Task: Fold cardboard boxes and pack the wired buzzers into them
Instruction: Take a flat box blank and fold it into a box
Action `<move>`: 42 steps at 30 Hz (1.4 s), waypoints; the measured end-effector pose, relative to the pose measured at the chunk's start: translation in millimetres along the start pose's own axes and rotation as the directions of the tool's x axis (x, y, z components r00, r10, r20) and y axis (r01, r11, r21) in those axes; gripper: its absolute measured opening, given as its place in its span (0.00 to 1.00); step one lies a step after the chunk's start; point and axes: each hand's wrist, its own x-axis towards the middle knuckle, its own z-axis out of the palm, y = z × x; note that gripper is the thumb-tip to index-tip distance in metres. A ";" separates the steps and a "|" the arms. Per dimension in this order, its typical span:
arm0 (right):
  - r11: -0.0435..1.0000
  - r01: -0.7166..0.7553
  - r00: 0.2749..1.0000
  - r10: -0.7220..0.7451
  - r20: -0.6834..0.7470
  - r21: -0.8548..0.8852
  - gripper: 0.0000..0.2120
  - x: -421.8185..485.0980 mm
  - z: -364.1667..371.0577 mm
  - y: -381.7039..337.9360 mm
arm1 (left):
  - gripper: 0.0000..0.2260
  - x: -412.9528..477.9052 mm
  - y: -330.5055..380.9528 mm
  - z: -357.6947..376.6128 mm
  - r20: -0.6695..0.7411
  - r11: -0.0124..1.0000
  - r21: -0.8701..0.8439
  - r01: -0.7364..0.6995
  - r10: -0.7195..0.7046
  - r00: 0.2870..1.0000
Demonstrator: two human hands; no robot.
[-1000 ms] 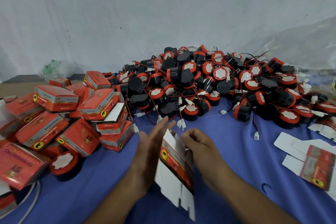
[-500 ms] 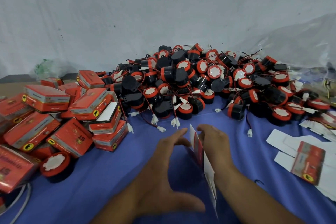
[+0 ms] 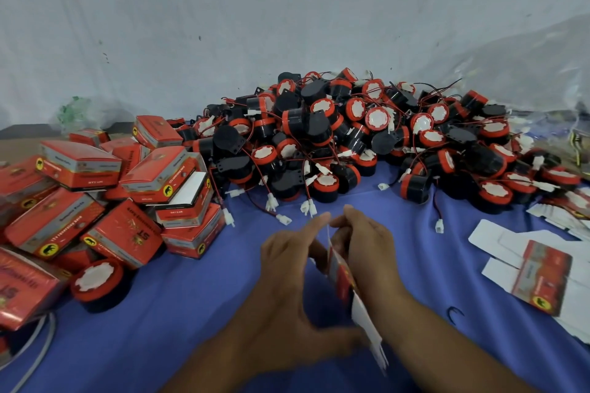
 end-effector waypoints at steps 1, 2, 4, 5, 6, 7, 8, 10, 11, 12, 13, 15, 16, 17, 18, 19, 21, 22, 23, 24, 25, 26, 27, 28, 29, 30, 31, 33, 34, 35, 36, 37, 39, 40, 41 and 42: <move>1.000 -0.007 1.000 0.007 0.020 0.007 0.18 1.2 -0.5 -1.1 | 0.48 -4.9 -2.9 -1.0 -0.015 1.000 0.025 -0.014 0.014 1.000; 1.000 -0.016 0.999 0.016 0.047 0.011 0.18 2.6 -0.9 -2.0 | 0.46 -13.6 -10.5 -2.2 -0.043 0.999 0.045 -0.018 0.020 0.999; 1.000 -0.030 0.988 0.031 0.152 -0.007 0.20 5.2 -1.8 -2.9 | 0.41 -12.0 -19.0 0.9 -0.106 0.999 0.038 -0.039 0.043 0.993; 0.999 -0.013 0.972 0.022 0.232 -0.039 0.21 6.6 -3.1 -2.9 | 0.38 -10.1 -23.1 0.4 -0.130 0.999 -0.018 -0.030 0.027 0.991; 0.996 0.031 0.947 -0.002 0.320 -0.086 0.23 8.3 -4.5 -2.3 | 0.33 -5.4 -25.7 -0.5 -0.172 0.993 -0.117 -0.018 -0.003 0.985; 0.987 0.089 0.910 -0.025 0.414 -0.135 0.25 9.5 -6.0 -1.5 | 0.29 -4.6 -31.3 -3.0 -0.227 0.970 -0.244 0.002 -0.059 0.972; 0.974 0.140 0.859 -0.031 0.510 -0.176 0.24 9.6 -6.5 -1.1 | 0.25 -3.0 -36.4 -6.7 -0.267 0.928 -0.370 0.031 -0.139 0.954; 0.960 0.167 0.760 0.019 0.649 -0.224 0.21 7.4 -6.1 -0.2 | 0.24 0.1 -46.8 -15.3 -0.289 0.835 -0.544 0.086 -0.282 0.915; 0.964 0.150 0.735 0.040 0.677 -0.219 0.21 7.3 -6.0 0.8 | 0.24 0.9 -50.7 -17.9 -0.280 0.803 -0.585 0.114 -0.332 0.901; 0.974 0.124 0.727 0.040 0.685 -0.188 0.24 8.1 -6.5 1.2 | 0.25 1.1 -52.7 -19.0 -0.257 0.783 -0.604 0.149 -0.368 0.893; 0.985 0.096 0.736 0.029 0.676 -0.146 0.27 10.0 -7.6 0.8 | 0.25 1.4 -53.2 -18.9 -0.219 0.778 -0.601 0.184 -0.382 0.898; 0.998 0.033 0.784 0.006 0.621 -0.052 0.30 16.9 -11.4 -1.5 | 0.27 0.5 -52.2 -17.0 -0.144 0.808 -0.542 0.232 -0.362 0.921; 1.000 -0.004 0.809 0.002 0.588 0.002 0.29 19.5 -14.0 -3.4 | 0.30 0.6 -50.9 -16.3 -0.110 0.836 -0.489 0.250 -0.344 0.933; 0.997 -0.045 0.832 0.006 0.555 0.058 0.25 20.8 -16.1 -5.0 | 0.32 0.7 -49.5 -16.6 -0.078 0.872 -0.412 0.265 -0.324 0.943; 0.991 -0.082 0.849 0.012 0.528 0.110 0.21 21.3 -17.3 -5.9 | 0.33 0.6 -46.2 -16.6 -0.047 0.910 -0.319 0.264 -0.294 0.955; 0.983 -0.110 0.864 0.020 0.502 0.150 0.17 21.2 -17.7 -5.8 | 0.33 0.1 -43.5 -16.6 -0.018 0.942 -0.229 0.246 -0.257 0.966; 0.971 -0.140 0.894 0.040 0.446 0.192 0.11 19.5 -15.3 -4.2 | 0.34 -1.3 -39.3 -14.3 0.061 0.970 -0.176 0.169 -0.160 0.985; 0.965 -0.148 0.914 0.050 0.403 0.216 0.12 19.5 -14.3 -2.2 | 0.33 -2.9 -38.1 -12.9 0.118 0.966 -0.212 0.149 -0.126 0.985; 0.959 -0.158 0.935 0.069 0.347 0.235 0.14 20.6 -14.0 -0.5 | 0.31 -4.3 -36.6 -12.0 0.170 0.953 -0.262 0.151 -0.109 0.979; 0.957 -0.163 0.952 0.089 0.294 0.238 0.15 22.4 -13.8 -0.1 | 0.28 -5.2 -35.0 -11.6 0.207 0.939 -0.305 0.159 -0.098 0.973; 0.958 -0.171 0.959 0.109 0.260 0.231 0.15 23.6 -14.0 -0.2 | 0.26 -5.1 -33.4 -11.9 0.218 0.932 -0.324 0.163 -0.093 0.971; 0.953 -0.188 0.959 0.126 0.254 0.238 0.16 25.5 -14.6 0.0 | 0.26 -4.2 -33.1 -12.6 0.213 0.935 -0.319 0.156 -0.089 0.973; 0.941 -0.214 0.954 0.143 0.263 0.264 0.17 27.7 -14.9 0.9 | 0.26 -3.5 -33.3 -13.2 0.202 0.939 -0.310 0.147 -0.087 0.976; 0.926 -0.242 0.948 0.161 0.276 0.291 0.18 29.0 -15.0 1.6 | 0.27 -2.1 -32.7 -13.7 0.186 0.943 -0.301 0.141 -0.086 0.979; 0.918 -0.261 0.941 0.173 0.292 0.298 0.19 29.4 -14.1 2.3 | 0.27 -1.2 -32.2 -14.1 0.169 0.945 -0.296 0.138 -0.090 0.982; 0.922 -0.264 0.935 0.172 0.309 0.284 0.21 29.2 -12.8 3.0 | 0.25 -0.5 -31.5 -14.1 0.149 0.945 -0.299 0.136 -0.094 0.984; 0.935 -0.248 0.930 0.156 0.334 0.253 0.23 28.4 -11.8 3.2 | 0.24 0.4 -31.5 -13.9 0.127 0.941 -0.309 0.139 -0.104 0.986; 0.964 -0.203 0.895 0.111 0.433 0.174 0.26 25.9 -12.6 2.3 | 0.19 2.4 -34.9 -14.2 0.053 0.921 -0.356 0.161 -0.152 0.987; 0.976 -0.178 0.857 0.090 0.508 0.127 0.27 24.5 -13.6 1.7 | 0.16 3.9 -38.1 -15.6 -0.008 0.905 -0.385 0.181 -0.199 0.980; 0.987 -0.139 0.809 0.068 0.584 0.077 0.26 22.9 -14.9 1.1 | 0.13 5.1 -41.5 -17.7 -0.070 0.883 -0.421 0.210 -0.262 0.962; 0.995 -0.088 0.759 0.043 0.649 0.038 0.24 20.9 -15.7 0.8 | 0.10 6.1 -45.4 -19.6 -0.110 0.845 -0.476 0.243 -0.331 0.937; 0.999 -0.043 0.718 0.023 0.696 0.011 0.22 19.2 -15.8 1.2 | 0.09 6.9 -48.5 -21.3 -0.115 0.795 -0.543 0.270 -0.389 0.914; 1.000 0.002 0.687 0.020 0.726 -0.029 0.19 17.2 -14.9 3.5 | 0.10 7.3 -51.3 -22.9 -0.083 0.716 -0.630 0.301 -0.447 0.891; 0.999 0.010 0.689 0.021 0.725 -0.039 0.18 16.3 -14.3 3.8 | 0.10 6.7 -53.4 -23.0 -0.073 0.706 -0.640 0.305 -0.451 0.889; 0.999 0.018 0.692 0.015 0.722 -0.039 0.17 16.0 -13.7 4.1 | 0.10 7.5 -53.9 -22.5 -0.064 0.695 -0.651 0.305 -0.450 0.891; 0.999 0.034 0.702 0.001 0.712 -0.035 0.18 16.8 -13.2 4.6 | 0.11 5.2 -53.4 -22.3 -0.047 0.679 -0.670 0.300 -0.443 0.895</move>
